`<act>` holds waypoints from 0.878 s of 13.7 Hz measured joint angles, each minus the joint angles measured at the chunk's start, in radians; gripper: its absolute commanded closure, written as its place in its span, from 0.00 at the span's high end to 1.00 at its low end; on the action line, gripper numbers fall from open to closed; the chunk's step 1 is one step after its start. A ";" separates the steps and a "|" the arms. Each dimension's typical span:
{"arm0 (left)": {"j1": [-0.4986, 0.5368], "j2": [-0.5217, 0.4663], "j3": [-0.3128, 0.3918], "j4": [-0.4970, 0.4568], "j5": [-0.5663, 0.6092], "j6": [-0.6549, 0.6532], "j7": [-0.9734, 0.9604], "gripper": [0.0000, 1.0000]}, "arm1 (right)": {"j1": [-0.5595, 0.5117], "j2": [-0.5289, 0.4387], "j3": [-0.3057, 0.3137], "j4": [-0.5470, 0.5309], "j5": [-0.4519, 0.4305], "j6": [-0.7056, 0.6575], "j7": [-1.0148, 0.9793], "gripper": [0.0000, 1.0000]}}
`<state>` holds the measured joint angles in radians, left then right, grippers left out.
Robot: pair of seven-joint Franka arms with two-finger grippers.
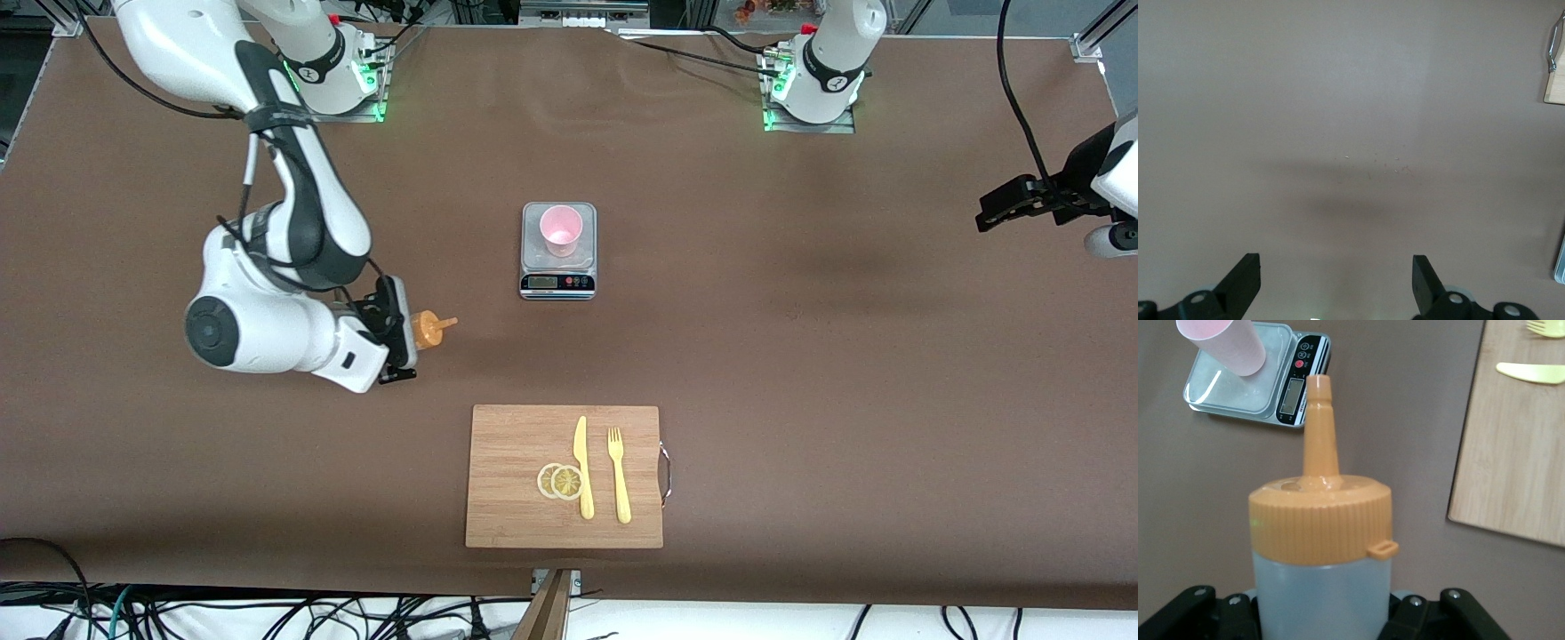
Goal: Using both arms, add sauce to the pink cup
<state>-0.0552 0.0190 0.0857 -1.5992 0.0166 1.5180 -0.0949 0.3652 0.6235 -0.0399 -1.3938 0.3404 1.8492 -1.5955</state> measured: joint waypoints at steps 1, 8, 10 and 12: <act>0.000 0.001 0.000 0.000 0.000 0.000 0.000 1.00 | 0.029 0.000 0.000 0.000 -0.030 0.003 0.019 0.00; 0.000 0.005 0.000 0.000 0.000 0.000 0.000 1.00 | 0.166 -0.020 0.000 0.000 -0.168 0.010 0.143 0.00; 0.000 0.010 0.000 0.000 0.000 0.000 0.000 1.00 | 0.198 -0.020 0.000 0.000 -0.215 0.009 0.172 0.00; 0.000 0.013 0.000 0.000 0.000 0.000 0.000 1.00 | 0.229 -0.020 0.000 0.000 -0.256 0.008 0.201 0.00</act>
<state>-0.0549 0.0324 0.0857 -1.5995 0.0165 1.5180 -0.0949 0.5943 0.6039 -0.0401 -1.3940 0.0848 1.8567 -1.3949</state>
